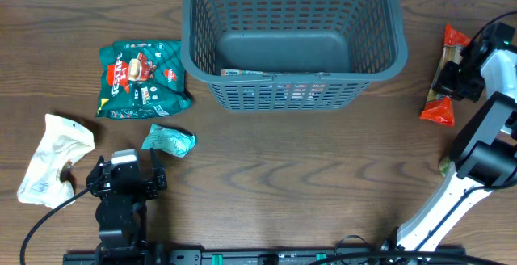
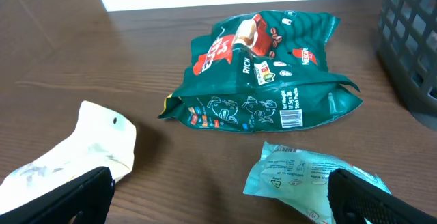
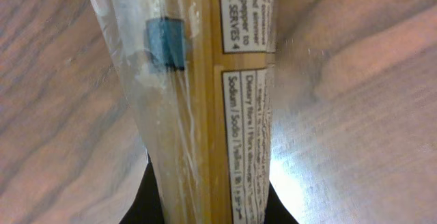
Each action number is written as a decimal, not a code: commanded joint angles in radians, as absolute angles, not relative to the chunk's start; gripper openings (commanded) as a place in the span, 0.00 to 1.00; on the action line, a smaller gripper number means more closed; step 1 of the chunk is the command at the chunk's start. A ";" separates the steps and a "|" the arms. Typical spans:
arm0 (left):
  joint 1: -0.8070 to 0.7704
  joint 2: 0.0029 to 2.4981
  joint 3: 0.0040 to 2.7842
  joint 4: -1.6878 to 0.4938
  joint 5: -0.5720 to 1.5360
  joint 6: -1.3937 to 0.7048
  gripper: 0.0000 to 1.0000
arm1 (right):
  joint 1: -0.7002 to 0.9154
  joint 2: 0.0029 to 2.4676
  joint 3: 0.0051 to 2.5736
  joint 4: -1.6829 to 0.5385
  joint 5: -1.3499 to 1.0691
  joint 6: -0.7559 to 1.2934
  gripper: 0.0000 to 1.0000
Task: Pack container
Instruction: 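Carry the pasta package over the basket and lower it in, then release the package and move the right gripper to the green jar, then grasp the green-capped jar from above with the right gripper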
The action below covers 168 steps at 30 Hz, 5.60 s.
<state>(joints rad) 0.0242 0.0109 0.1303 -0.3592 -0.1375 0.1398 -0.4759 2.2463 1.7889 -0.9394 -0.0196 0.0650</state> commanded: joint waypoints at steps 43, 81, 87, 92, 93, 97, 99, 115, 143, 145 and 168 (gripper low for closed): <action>0.020 0.004 0.110 -0.364 -0.142 0.157 0.98 | 0.200 1.871 2.309 -1.293 -0.373 -1.033 0.01; 0.020 0.004 0.110 -0.364 -0.142 0.157 0.99 | 0.194 1.988 2.310 -1.098 -0.060 -0.325 0.99; 0.020 0.004 0.110 -0.364 -0.142 0.157 0.98 | 0.128 1.819 2.310 -1.206 0.460 0.239 0.99; 0.020 0.004 0.110 -0.364 -0.142 0.157 0.98 | 0.047 1.731 2.310 -1.334 0.445 0.270 0.99; 0.020 0.004 0.110 -0.364 -0.142 0.157 0.99 | 0.026 1.723 2.310 -1.361 0.427 0.311 0.99; 0.020 0.004 0.110 -0.364 -0.142 0.157 0.98 | -0.076 1.715 2.309 -1.452 0.319 0.442 0.99; 0.020 0.004 0.110 -0.364 -0.142 0.157 0.99 | -0.131 1.720 2.308 -1.495 0.253 0.492 0.99; 0.020 0.004 0.110 -0.364 -0.142 0.157 0.98 | -0.395 1.743 2.062 -1.549 0.196 0.733 0.99; 0.020 0.004 0.110 -0.364 -0.142 0.157 0.98 | -0.724 1.743 1.241 -1.150 0.115 0.724 0.99; 0.020 0.004 0.110 -0.364 -0.142 0.157 0.99 | -0.735 1.743 1.201 -1.110 0.096 0.712 0.99; 0.020 0.004 0.110 -0.364 -0.142 0.157 0.99 | -0.739 1.743 1.103 -0.900 0.070 0.649 0.95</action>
<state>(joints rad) 0.0242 0.0109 0.1299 -0.3592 -0.1375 0.1398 -0.7319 1.7439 1.1103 -0.9024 0.0734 0.6617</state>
